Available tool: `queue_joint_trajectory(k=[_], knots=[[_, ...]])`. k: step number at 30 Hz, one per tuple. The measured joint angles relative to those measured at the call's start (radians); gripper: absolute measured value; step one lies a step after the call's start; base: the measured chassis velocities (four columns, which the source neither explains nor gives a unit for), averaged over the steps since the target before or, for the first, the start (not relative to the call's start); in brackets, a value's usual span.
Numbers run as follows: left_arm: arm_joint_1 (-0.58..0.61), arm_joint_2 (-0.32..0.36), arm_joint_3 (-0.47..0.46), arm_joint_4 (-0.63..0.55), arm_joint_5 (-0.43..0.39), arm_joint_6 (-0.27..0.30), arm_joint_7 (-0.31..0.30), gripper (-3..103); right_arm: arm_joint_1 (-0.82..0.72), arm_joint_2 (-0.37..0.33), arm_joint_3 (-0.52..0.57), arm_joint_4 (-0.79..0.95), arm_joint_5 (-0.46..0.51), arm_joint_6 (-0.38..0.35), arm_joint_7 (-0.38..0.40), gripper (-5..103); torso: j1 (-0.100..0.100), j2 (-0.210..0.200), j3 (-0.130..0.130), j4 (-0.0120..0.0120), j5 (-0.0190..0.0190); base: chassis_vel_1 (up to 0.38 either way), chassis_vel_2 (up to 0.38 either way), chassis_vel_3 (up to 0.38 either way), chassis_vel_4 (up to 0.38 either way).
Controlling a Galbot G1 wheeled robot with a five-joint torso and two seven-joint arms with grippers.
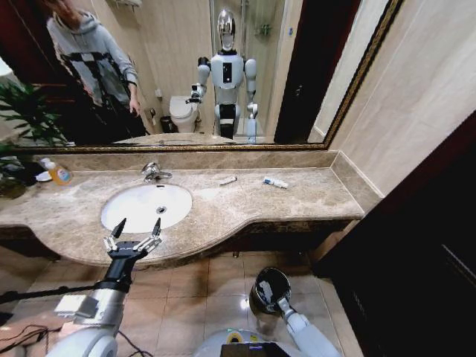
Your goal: Pick up the trash from the sink and place it in the trash bin.
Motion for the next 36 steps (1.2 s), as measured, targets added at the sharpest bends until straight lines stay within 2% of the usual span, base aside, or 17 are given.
queue_joint_trajectory(k=[5,8,9,11,13,14,16,17,21,22,25,29,32,36], knots=[[0.0,0.0,0.0,0.0,0.0,0.0,0.0,100,-0.068,-0.026,-0.003,0.144,0.077,-0.032,0.01,100,0.0,0.0,0.0,0.0,0.0,0.0,0.0,0.0,0.0],[0.0,0.0,0.0,0.0,0.0,0.0,0.0,100,-0.181,-0.065,0.003,0.309,0.15,0.008,0.054,100,0.0,0.0,0.0,-0.0001,0.0001,0.0,0.0,0.0,0.0],[0.0,0.0,0.0,0.0,0.0,0.0,0.0,100,-0.181,-0.065,0.003,0.309,0.15,0.008,0.054,100,0.0,0.0,0.0,-0.0001,0.0001,0.0,0.0,0.0,0.0],[0.0,0.0,0.0,0.0,0.0,0.0,0.0,100,-0.266,-0.102,0.016,0.451,0.199,0.039,0.083,100,0.0,0.0,0.0,-0.0002,0.0001,0.0,0.0,0.0,0.0],[0.0,0.0,0.0,0.0,0.0,0.0,0.0,100,-0.323,-0.126,0.028,0.557,0.235,0.044,0.098,100,0.0,0.0,0.0,-0.0001,0.0001,0.0,0.0,0.0,0.0],[0.0,0.0,0.0,0.0,0.0,0.0,0.0,100,-0.323,-0.126,0.028,0.557,0.235,0.044,0.098,100,0.0,0.0,0.0,-0.0001,0.0001,0.0,0.0,0.0,0.0],[0.0,0.0,0.0,0.0,0.0,0.0,0.0,100,-0.428,-0.157,0.073,0.775,0.294,0.035,0.134,100,0.0,0.0,0.0,-0.0001,0.0,0.0,0.0,0.0,0.0],[0.0,0.0,0.0,0.0,0.0,0.0,0.0,100,-0.428,-0.157,0.073,0.775,0.294,0.035,0.134,100,0.0,0.0,0.0,-0.0001,0.0,0.0,0.0,0.0,0.0],[0.0,0.0,0.0,0.0,0.0,0.0,0.0,100,-0.609,-0.172,0.164,1.115,0.324,0.015,0.159,100,0.0,0.0,0.0,-0.0001,-0.0001,0.0,0.0,0.0,0.0],[0.0,0.0,0.0,0.0,0.0,0.0,0.0,100,-0.609,-0.172,0.164,1.115,0.324,0.015,0.159,100,0.0,0.0,0.0,-0.0001,-0.0001,0.0,0.0,0.0,0.0],[0.0,0.0,0.0,0.0,0.0,0.0,0.0,100,-0.718,-0.167,0.179,1.366,0.334,-0.021,0.17,100,0.0,0.0,0.0,-0.0002,-0.0001,0.0,0.0,0.0,0.0],[0.0,0.0,0.0,0.0,0.0,0.0,0.0,100,-0.738,-0.159,0.164,1.488,0.324,-0.06,0.17,100,0.0,0.0,0.0,-0.0002,-0.0002,0.0,0.0,0.0,0.0],[0.0,0.0,0.0,0.0,0.0,0.0,0.0,100,-0.71,-0.158,0.133,1.59,0.318,-0.125,0.171,100,0.0,0.0,0.0,-0.0001,-0.0003,0.0,0.0,0.0,0.0],[0.0,0.0,0.0,0.0,0.0,0.0,0.0,100,-0.638,-0.183,0.108,1.601,0.325,-0.153,0.152,100,0.0,0.0,0.0,-0.0002,-0.0002,0.0,0.0,0.0,0.0]])
